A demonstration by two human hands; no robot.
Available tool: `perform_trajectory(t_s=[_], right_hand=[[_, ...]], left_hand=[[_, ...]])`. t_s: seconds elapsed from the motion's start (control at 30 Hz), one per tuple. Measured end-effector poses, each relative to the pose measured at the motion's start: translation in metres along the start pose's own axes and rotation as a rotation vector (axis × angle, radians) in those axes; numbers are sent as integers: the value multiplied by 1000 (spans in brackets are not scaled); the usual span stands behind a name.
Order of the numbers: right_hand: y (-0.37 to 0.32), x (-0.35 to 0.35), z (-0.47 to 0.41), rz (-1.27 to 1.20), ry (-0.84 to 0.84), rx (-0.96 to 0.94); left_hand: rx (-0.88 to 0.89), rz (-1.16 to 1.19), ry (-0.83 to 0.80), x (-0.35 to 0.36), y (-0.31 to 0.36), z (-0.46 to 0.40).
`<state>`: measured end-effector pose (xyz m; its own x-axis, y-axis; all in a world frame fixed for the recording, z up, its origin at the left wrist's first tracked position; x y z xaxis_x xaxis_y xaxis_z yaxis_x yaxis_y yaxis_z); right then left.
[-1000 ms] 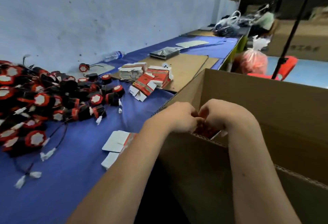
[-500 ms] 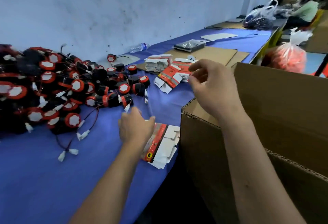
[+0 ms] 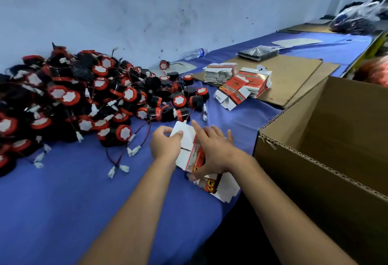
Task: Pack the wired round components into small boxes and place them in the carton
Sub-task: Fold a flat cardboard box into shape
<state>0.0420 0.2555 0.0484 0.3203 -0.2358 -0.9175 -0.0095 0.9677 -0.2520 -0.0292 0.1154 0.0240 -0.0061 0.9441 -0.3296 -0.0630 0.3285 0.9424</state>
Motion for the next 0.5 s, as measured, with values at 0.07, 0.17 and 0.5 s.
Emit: perform_trajectory(t_s=[0.07, 0.17, 0.5], right_hand=[[-13, -4, -8, 7, 105, -80], [-46, -10, -21, -49, 193, -244], [-225, 34, -88, -713, 22, -631]], left_hand=[[16, 99, 29, -17, 2, -7], [70, 227, 22, -64, -3, -14], [92, 661, 205, -274, -111, 23]])
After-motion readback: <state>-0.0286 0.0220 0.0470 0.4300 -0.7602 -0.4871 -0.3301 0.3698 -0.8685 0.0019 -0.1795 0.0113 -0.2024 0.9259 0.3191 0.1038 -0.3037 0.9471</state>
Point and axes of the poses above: each hand's wrist, its own z-axis away from the middle knuckle, its own x-axis out of the palm, y = z × x, the point moved 1 cm from there along -z, towards the middle knuckle, and after that the axes turned 10 degrees about -y, right-handed, at the moved point
